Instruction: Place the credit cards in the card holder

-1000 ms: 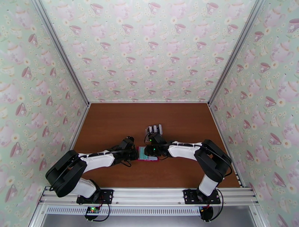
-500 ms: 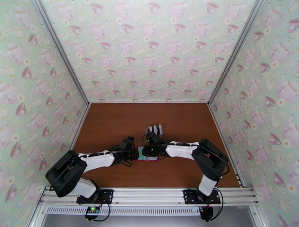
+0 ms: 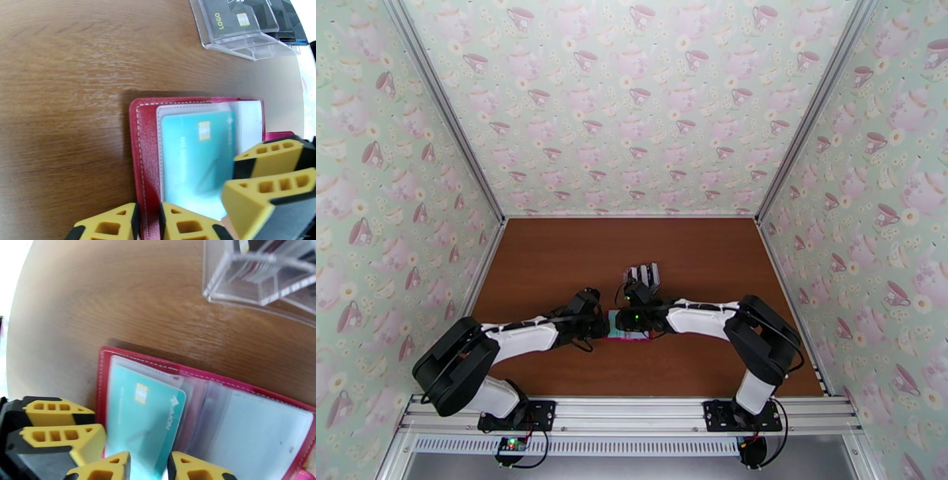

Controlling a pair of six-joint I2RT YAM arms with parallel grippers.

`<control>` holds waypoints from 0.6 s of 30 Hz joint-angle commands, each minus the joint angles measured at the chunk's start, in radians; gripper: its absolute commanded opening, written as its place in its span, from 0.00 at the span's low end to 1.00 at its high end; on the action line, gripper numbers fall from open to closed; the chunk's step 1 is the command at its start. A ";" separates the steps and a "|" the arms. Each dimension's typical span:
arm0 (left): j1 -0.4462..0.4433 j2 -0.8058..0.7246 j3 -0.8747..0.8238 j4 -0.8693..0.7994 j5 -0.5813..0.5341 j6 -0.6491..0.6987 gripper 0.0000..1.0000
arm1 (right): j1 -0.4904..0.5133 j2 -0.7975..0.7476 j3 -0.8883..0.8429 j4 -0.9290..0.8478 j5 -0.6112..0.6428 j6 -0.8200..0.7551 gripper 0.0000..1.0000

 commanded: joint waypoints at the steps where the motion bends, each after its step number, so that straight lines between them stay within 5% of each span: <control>1: 0.018 0.027 0.005 -0.164 -0.019 0.040 0.25 | -0.007 -0.063 -0.022 -0.021 0.032 -0.015 0.33; 18: 0.016 -0.089 0.064 -0.268 -0.004 0.040 0.32 | -0.111 -0.140 -0.058 -0.086 0.030 -0.123 0.36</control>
